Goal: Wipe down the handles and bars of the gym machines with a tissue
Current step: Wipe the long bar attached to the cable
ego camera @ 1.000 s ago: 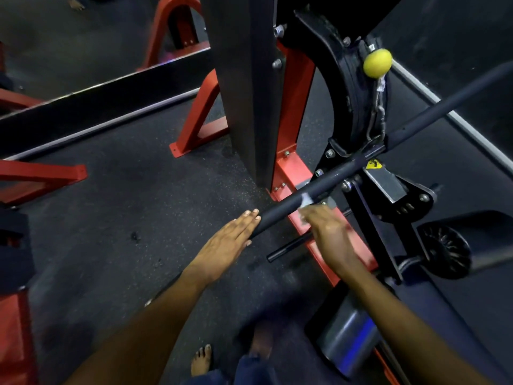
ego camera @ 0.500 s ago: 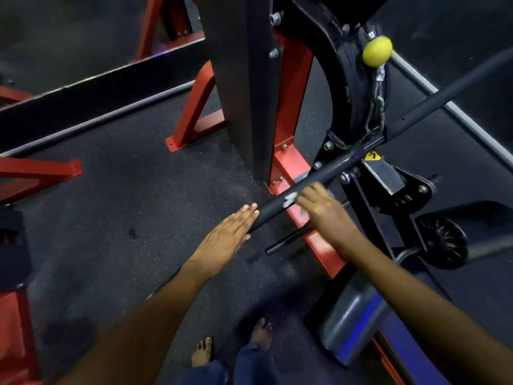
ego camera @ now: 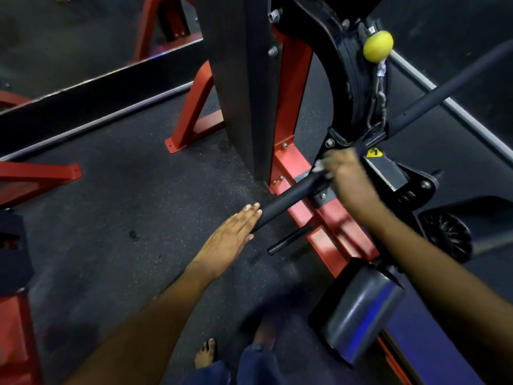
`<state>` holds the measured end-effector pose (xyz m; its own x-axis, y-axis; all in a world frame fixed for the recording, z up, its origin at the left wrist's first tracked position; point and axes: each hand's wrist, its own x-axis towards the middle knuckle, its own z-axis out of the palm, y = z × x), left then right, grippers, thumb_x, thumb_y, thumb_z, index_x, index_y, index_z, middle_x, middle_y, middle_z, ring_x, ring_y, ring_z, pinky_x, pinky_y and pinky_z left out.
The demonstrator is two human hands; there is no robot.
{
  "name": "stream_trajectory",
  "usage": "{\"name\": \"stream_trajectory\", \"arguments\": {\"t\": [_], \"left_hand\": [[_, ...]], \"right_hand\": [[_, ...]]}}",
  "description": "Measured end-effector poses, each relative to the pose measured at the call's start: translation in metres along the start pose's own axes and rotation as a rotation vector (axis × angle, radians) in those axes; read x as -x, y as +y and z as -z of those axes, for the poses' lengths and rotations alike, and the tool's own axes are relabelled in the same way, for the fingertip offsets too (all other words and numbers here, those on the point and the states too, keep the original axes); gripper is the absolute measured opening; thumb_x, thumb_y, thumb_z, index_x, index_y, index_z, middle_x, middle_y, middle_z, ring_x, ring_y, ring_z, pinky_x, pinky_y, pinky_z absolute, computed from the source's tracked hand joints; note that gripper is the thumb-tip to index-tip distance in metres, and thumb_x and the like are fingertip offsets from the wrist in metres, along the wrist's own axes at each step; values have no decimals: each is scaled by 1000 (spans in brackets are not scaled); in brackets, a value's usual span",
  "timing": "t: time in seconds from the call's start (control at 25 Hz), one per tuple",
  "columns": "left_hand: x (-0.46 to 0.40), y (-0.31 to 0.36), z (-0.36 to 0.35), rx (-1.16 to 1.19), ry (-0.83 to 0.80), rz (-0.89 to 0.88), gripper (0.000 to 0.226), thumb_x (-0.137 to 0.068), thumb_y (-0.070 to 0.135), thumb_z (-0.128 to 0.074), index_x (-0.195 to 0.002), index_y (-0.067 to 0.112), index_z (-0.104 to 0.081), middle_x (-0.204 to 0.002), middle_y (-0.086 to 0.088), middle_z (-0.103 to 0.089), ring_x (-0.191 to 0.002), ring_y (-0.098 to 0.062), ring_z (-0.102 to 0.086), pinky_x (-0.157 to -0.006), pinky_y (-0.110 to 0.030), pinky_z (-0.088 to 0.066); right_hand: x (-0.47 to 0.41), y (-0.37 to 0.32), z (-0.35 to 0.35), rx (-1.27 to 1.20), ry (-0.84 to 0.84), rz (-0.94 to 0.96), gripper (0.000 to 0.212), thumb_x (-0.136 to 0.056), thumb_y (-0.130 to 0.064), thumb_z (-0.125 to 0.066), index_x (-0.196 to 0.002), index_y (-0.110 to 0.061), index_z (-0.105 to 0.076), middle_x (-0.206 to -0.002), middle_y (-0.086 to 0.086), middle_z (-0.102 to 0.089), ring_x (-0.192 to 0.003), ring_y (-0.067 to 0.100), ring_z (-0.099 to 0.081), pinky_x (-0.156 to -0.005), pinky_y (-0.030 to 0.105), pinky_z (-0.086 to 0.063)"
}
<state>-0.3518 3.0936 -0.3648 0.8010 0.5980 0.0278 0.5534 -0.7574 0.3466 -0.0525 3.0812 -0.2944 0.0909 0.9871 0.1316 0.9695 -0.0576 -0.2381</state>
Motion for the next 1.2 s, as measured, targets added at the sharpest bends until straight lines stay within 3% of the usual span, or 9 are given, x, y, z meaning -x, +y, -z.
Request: {"name": "stream_trajectory", "arguments": {"t": [0.12, 0.32, 0.52, 0.68, 0.76, 0.96, 1.04, 1.12, 1.2], "left_hand": [[-1, 3, -1, -38, 22, -5, 52, -98, 21, -38, -146, 2, -32, -153, -10, -32, -140, -19, -27, -112, -41, -25], [0, 2, 2, 17, -1, -15, 58, -97, 15, -48, -149, 3, -25, -156, -5, -20, -143, -18, -19, -115, -38, -19], [0, 2, 0, 33, -4, 18, 57, -98, 20, -40, -150, 6, -21, -157, -2, -19, -144, -14, -16, -116, -35, -18], [0, 0, -1, 14, 0, 5, 58, -96, 20, -42, -149, 5, -24, -155, -3, -21, -142, -14, -19, -114, -39, -22], [0, 2, -1, 35, -18, 9, 57, -97, 21, -38, -149, 5, -21, -156, -2, -18, -143, -14, -17, -115, -37, -19], [-1, 4, -2, 12, -25, 38, 54, -99, 26, -28, -149, 5, -24, -157, -5, -25, -144, -13, -18, -116, -34, -20], [-1, 2, -1, 27, -34, 43, 56, -98, 23, -35, -149, 6, -23, -157, -4, -24, -144, -15, -19, -116, -36, -21], [-1, 2, 1, 68, -57, 51, 57, -98, 22, -36, -150, 10, -13, -158, 1, -15, -146, -12, -12, -118, -32, -16], [0, 3, 2, 90, -76, 52, 59, -100, 19, -40, -149, 13, -7, -158, 4, -9, -146, -10, -8, -119, -30, -11]], "right_hand": [[-19, 9, 6, 69, -22, -343, 22, -86, 7, -46, -103, 7, -59, -111, 24, -51, -105, 35, -44, -88, 35, -34], [2, -84, -30, 98, -408, 244, 27, -82, 5, -52, -108, 1, -59, -115, 10, -50, -105, 24, -45, -84, 33, -49], [-31, 22, 11, 208, -27, -448, 23, -86, -11, -58, -107, -4, -65, -109, 15, -53, -101, 31, -50, -86, 35, -45], [19, -83, -35, -5, -224, 93, 25, -86, -2, -49, -106, -2, -64, -107, 14, -57, -108, 30, -47, -88, 41, -45], [20, -68, -28, 43, -198, 259, 28, -87, -6, -48, -109, -6, -64, -108, 9, -56, -108, 25, -47, -88, 37, -46], [-7, 14, 12, -131, 192, -405, 25, -85, -2, -48, -102, 3, -66, -102, 20, -58, -96, 27, -51, -81, 12, -39], [17, -42, -11, -317, 90, -314, 29, -89, -3, -40, -105, 12, -60, -96, 18, -60, -98, 33, -52, -81, 12, -43], [54, -89, -36, -290, 17, 59, 30, -87, -1, -39, -106, 8, -61, -102, 19, -61, -99, 32, -52, -89, 32, -44], [53, -74, -37, -194, 154, 179, 22, -89, -5, -47, -104, -2, -64, -100, 9, -59, -95, 16, -52, -88, 32, -42]]}}
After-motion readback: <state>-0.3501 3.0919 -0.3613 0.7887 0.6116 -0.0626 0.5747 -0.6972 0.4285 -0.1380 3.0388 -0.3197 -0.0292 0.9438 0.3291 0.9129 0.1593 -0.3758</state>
